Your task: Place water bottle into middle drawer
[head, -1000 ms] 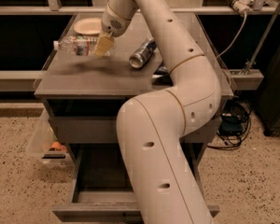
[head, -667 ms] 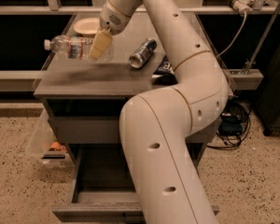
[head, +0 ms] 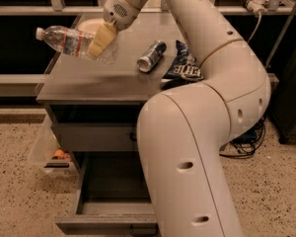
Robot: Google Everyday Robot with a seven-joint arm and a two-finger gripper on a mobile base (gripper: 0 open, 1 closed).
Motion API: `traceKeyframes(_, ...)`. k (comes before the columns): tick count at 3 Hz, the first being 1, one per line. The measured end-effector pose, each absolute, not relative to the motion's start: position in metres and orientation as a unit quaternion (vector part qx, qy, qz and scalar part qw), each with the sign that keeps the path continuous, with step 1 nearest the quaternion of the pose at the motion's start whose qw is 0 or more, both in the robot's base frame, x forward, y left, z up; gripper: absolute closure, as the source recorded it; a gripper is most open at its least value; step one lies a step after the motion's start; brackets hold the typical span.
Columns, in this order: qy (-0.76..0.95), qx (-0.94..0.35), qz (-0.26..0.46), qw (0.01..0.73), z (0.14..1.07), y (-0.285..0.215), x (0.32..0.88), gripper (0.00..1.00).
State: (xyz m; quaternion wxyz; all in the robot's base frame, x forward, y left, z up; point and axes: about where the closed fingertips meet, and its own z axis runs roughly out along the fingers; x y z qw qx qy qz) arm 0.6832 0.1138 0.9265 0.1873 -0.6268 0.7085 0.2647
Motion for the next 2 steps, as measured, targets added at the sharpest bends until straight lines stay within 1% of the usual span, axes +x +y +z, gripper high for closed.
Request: traceKeyframes(2, 0.696, -0.633, 0.278, 0.194, 0.917, 0.136, 0.691, 1.0)
